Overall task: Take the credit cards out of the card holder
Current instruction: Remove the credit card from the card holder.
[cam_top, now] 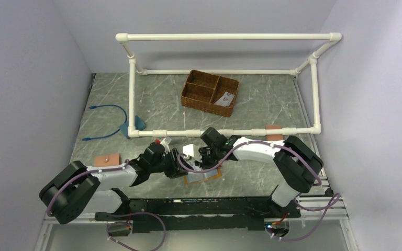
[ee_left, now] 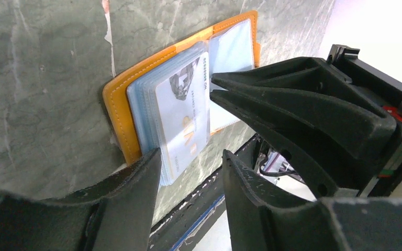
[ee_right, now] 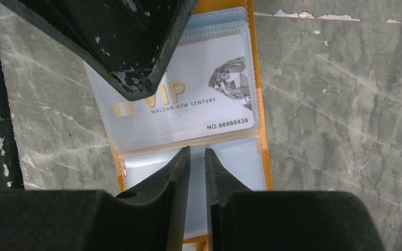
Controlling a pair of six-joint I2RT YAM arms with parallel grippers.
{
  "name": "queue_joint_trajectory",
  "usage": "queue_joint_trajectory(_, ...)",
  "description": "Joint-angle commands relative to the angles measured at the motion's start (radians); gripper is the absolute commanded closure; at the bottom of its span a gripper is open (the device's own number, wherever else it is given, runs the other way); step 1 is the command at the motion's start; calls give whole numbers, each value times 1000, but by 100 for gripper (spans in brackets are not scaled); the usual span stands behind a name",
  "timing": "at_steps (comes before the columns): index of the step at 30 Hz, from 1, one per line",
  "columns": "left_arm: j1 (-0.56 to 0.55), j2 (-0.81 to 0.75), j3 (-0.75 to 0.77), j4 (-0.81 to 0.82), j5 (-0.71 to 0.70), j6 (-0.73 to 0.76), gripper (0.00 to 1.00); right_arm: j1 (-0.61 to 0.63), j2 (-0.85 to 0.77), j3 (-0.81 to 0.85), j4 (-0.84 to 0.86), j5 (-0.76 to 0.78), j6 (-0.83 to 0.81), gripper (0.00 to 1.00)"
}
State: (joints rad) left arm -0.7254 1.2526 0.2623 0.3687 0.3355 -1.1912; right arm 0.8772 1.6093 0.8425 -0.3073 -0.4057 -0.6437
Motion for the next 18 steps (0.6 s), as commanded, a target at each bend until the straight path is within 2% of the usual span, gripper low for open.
queue_joint_trajectory(1,-11,3,56,-43,-7,6,48,15,16,33,-25,24,7,81)
queue_joint_trajectory(5,-15,8,57,-32,-6,9,47,18,19,36,-28,25,10,82)
queue_joint_trajectory(13,-21,81,44,93,22,-16,47,20,23,41,-38,18,12,81)
queue_joint_trajectory(18,-21,62,36,160,26,-19,47,21,23,43,-42,9,16,80)
